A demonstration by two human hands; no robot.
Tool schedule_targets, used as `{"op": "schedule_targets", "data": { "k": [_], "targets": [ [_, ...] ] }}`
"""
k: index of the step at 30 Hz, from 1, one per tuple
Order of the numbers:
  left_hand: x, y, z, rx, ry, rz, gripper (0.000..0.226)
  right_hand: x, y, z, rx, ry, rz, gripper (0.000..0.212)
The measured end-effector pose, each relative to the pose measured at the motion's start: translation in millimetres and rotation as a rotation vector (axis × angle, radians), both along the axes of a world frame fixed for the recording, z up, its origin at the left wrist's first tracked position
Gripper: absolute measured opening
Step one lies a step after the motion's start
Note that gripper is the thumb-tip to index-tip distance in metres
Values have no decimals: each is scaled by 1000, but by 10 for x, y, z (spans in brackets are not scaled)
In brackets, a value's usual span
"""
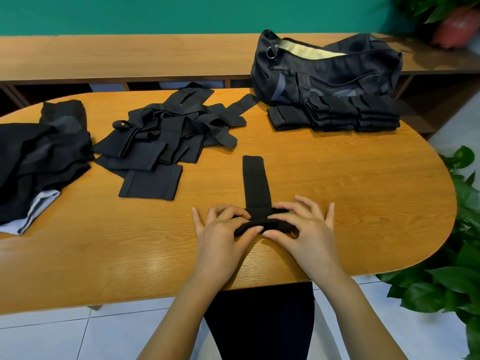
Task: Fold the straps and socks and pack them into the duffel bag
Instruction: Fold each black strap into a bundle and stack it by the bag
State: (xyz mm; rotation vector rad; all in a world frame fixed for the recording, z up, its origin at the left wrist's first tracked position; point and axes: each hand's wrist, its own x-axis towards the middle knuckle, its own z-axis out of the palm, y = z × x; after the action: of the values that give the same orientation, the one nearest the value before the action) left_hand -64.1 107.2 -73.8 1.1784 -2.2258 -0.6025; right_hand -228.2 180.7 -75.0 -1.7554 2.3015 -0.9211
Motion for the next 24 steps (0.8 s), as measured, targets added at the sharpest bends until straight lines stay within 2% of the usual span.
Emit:
{"op": "schedule_targets", "data": {
  "k": [4, 16, 20, 24],
  "targets": [
    [2, -10, 16, -4, -10, -2, 40, -3, -24, -12, 16, 52, 2, 55],
    [-16, -50, 13, 3, -32, -21, 36, 33, -26, 14, 1, -18, -15, 59],
    [-37, -54, -11, 8, 4, 10, 35, 42, 3, 70, -11, 3, -18, 50],
    [-39, -63, -6, 16, 11, 17, 36, 79, -9, 99, -51, 44, -44, 30]
  ]
}}
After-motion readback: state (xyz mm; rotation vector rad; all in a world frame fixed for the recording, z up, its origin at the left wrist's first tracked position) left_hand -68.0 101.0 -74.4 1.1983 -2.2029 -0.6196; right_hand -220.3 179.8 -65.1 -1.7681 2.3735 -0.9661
